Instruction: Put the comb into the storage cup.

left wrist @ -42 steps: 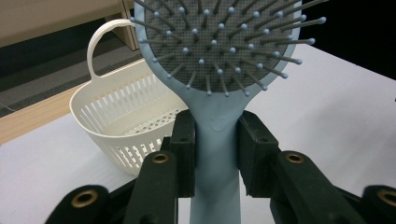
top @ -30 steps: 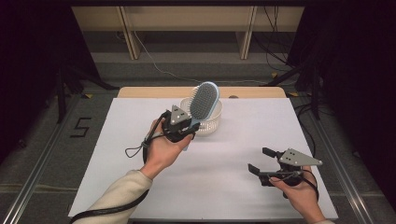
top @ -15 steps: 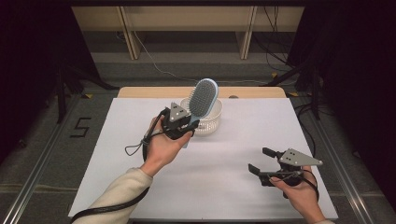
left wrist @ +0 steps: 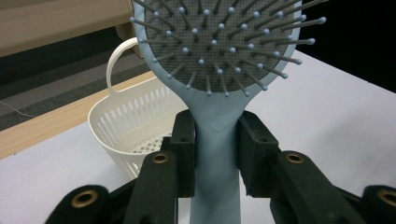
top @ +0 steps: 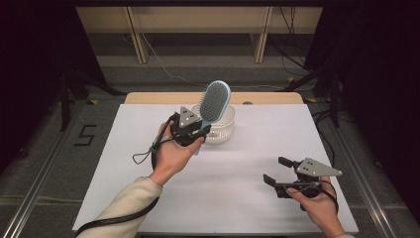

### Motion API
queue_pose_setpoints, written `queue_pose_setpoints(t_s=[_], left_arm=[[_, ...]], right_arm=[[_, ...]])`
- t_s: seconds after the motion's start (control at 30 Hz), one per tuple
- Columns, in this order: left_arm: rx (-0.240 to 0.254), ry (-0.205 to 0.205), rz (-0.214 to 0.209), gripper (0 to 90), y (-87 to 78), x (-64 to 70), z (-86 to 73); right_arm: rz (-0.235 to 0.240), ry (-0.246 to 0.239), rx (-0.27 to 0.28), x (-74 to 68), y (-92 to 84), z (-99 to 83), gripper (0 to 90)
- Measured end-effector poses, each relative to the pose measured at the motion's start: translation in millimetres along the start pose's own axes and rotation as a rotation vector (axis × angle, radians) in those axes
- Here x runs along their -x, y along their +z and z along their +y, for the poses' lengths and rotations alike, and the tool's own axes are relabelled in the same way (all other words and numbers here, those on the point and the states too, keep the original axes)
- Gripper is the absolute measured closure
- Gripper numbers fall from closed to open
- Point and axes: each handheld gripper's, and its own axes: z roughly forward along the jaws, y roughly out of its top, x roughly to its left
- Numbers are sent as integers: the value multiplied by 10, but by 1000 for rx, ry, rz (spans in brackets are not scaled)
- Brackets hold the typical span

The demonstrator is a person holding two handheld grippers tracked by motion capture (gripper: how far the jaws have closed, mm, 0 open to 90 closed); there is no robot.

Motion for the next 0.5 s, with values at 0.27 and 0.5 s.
queue_pose_setpoints(t_s=[0.27,0.5], left_arm=[[4,-2,5,695,-8,-27,9],[12,-5,10,695,-10,-43,18]], right_arm=[[-1,1,-1,0,0,-1,160],[1,2,2,-3,2,0,160]])
